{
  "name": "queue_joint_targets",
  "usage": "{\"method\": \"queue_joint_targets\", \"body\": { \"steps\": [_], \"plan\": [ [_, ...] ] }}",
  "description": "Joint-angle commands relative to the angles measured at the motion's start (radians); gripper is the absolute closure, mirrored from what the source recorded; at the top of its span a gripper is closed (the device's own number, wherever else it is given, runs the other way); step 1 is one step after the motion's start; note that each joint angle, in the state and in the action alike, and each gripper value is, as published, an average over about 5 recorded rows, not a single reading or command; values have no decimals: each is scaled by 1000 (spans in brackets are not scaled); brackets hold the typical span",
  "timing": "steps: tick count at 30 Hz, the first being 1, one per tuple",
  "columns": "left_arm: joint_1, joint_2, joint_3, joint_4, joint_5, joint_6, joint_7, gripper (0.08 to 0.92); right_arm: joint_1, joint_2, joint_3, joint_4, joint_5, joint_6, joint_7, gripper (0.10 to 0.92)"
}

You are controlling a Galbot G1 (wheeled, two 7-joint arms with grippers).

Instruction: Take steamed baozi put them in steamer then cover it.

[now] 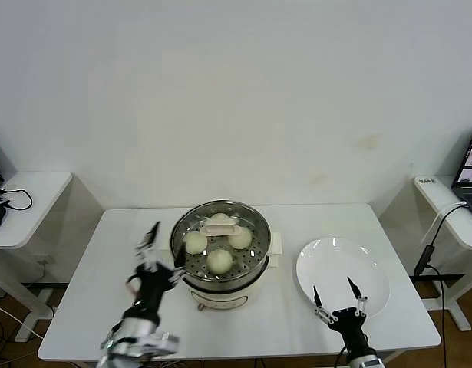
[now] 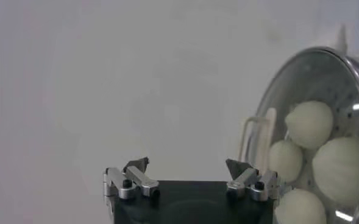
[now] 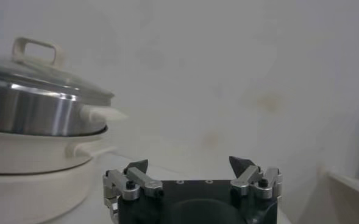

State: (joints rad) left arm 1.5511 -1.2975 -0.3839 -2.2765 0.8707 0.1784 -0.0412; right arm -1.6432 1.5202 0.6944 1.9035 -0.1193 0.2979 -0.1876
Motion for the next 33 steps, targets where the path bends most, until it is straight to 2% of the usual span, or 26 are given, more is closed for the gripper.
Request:
{"method": "queue_joint_targets", "body": {
  "steps": [1, 6, 13, 20, 33],
  "plan": [
    [372, 22, -310, -29, -1264, -208, -246, 177, -44, -51, -31, 14, 49, -34, 0, 202],
    [435, 24, -281, 37, -1261, -360, -232, 177, -112, -121, -49, 62, 126, -112, 3, 203],
    [462, 8, -245, 169, -1207, -460, -214, 177, -199, -163, -33, 114, 167, -201, 15, 203],
    [498, -10, -230, 209, -1172, -490, -183, 177, -224, -160, -21, 122, 165, -207, 19, 202],
    [516, -22, -237, 197, -1110, -505, -168, 177, -229, -155, -31, 124, 176, -199, 19, 203]
  ]
}}
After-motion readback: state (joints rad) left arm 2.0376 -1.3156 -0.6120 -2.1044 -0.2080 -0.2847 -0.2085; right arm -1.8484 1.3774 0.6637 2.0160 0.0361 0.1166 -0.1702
